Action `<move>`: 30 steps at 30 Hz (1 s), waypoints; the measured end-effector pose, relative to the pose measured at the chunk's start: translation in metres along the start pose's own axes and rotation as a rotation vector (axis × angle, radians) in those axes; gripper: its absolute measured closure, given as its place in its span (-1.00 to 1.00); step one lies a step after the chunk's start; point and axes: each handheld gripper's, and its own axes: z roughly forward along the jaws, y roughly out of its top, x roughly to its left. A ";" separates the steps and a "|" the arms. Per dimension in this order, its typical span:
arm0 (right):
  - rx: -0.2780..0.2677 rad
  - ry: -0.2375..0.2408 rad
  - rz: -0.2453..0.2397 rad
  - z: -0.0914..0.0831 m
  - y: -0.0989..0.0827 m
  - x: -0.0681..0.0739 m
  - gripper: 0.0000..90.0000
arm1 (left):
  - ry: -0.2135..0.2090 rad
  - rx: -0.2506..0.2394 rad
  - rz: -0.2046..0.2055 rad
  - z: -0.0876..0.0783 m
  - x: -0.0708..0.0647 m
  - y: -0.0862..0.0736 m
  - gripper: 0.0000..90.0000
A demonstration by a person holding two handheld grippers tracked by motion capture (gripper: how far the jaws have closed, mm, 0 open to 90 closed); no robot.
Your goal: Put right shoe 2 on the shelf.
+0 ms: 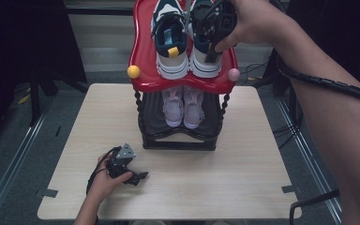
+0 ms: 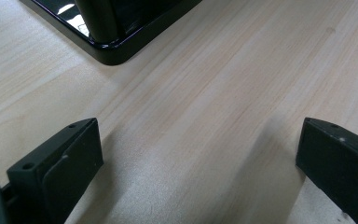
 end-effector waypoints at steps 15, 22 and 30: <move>-0.097 -0.073 0.113 -0.012 -0.017 0.007 -0.07 | -0.001 0.005 0.006 0.000 0.000 0.000 -1.00; -0.161 -0.082 0.195 -0.039 -0.059 0.020 -0.31 | 0.001 0.000 0.000 0.000 0.000 0.000 -1.00; -0.192 -0.041 0.295 -0.024 -0.114 0.048 -0.40 | -0.001 -0.001 0.001 0.000 0.000 0.000 -1.00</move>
